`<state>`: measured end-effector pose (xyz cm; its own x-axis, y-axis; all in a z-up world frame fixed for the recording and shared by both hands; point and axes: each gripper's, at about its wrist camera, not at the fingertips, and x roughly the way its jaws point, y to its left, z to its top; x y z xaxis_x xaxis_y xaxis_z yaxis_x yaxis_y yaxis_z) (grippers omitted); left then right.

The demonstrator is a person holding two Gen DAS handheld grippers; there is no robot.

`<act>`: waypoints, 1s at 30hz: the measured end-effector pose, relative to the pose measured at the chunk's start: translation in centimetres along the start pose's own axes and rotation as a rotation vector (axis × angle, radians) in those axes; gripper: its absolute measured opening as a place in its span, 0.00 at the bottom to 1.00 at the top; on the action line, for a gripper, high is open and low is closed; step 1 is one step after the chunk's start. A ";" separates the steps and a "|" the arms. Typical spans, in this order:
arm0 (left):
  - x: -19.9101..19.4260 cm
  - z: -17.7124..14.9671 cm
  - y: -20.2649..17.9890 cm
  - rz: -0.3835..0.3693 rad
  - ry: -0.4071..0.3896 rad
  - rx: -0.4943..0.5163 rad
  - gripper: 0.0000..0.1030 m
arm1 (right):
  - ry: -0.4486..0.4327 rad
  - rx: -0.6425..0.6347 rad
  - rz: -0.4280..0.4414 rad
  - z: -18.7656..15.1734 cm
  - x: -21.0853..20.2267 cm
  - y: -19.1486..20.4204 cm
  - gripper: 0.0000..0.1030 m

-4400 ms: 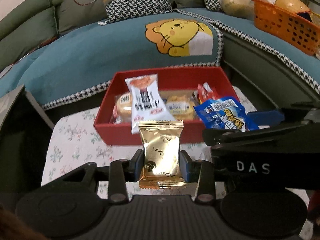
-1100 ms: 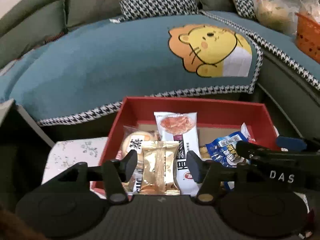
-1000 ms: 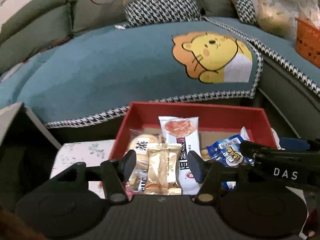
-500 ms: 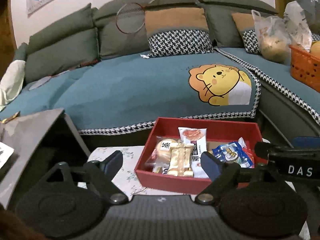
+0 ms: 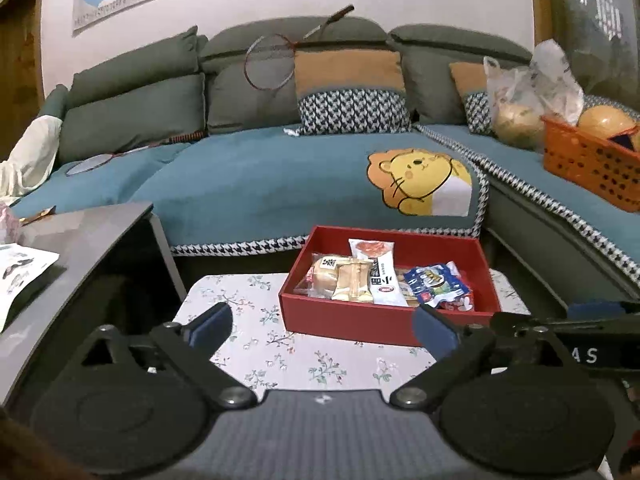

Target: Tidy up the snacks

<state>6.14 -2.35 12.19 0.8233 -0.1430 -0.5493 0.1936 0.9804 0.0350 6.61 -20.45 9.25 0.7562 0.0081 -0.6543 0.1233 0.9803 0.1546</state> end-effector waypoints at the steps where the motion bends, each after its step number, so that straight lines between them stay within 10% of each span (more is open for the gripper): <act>1: -0.6 -0.2 0.1 -0.006 -0.009 -0.008 1.00 | -0.007 0.003 0.003 -0.3 -0.5 0.0 0.88; 30: -1.4 -5.2 -0.6 -0.045 0.137 -0.010 1.00 | 0.064 0.022 -0.030 -5.5 -3.1 -0.8 0.90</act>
<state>2.16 -2.03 8.60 0.7330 -0.1681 -0.6591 0.2234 0.9747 -0.0001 0.63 -20.17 7.12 0.7093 -0.0078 -0.7049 0.1599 0.9757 0.1500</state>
